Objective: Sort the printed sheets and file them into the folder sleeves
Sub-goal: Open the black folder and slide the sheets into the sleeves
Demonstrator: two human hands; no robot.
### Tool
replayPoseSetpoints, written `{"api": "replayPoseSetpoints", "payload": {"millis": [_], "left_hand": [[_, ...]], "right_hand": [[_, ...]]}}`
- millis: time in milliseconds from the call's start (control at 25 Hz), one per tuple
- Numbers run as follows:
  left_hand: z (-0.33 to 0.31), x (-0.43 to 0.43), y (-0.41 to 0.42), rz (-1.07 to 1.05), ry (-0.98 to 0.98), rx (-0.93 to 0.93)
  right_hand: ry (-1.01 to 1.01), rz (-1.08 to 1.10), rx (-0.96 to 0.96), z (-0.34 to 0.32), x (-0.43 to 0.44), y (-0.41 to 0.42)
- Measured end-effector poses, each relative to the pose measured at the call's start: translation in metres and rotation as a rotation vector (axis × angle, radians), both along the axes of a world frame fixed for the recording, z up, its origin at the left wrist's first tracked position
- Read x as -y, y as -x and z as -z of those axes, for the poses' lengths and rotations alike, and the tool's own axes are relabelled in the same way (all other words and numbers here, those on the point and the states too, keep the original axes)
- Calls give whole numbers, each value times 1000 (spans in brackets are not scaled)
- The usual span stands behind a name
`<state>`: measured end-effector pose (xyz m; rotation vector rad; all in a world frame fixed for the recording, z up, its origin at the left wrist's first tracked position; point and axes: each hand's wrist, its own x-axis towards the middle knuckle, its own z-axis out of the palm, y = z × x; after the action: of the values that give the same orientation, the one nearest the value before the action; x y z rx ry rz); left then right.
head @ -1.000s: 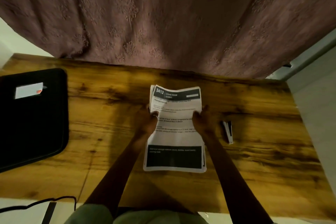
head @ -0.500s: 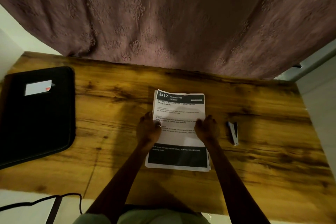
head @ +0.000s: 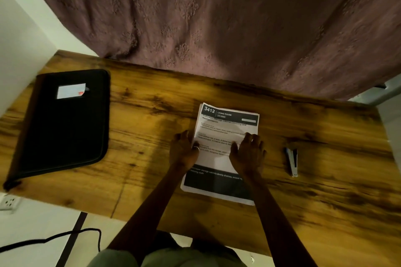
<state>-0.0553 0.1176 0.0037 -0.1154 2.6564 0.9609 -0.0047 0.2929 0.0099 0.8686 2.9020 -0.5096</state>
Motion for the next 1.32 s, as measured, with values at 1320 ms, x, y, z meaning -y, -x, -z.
{"api": "replayPoseSetpoints", "payload": {"millis": [1320], "left_hand": [[-8, 425, 97, -492, 219, -2]], "right_hand": [[419, -219, 110, -1, 401, 143]]}}
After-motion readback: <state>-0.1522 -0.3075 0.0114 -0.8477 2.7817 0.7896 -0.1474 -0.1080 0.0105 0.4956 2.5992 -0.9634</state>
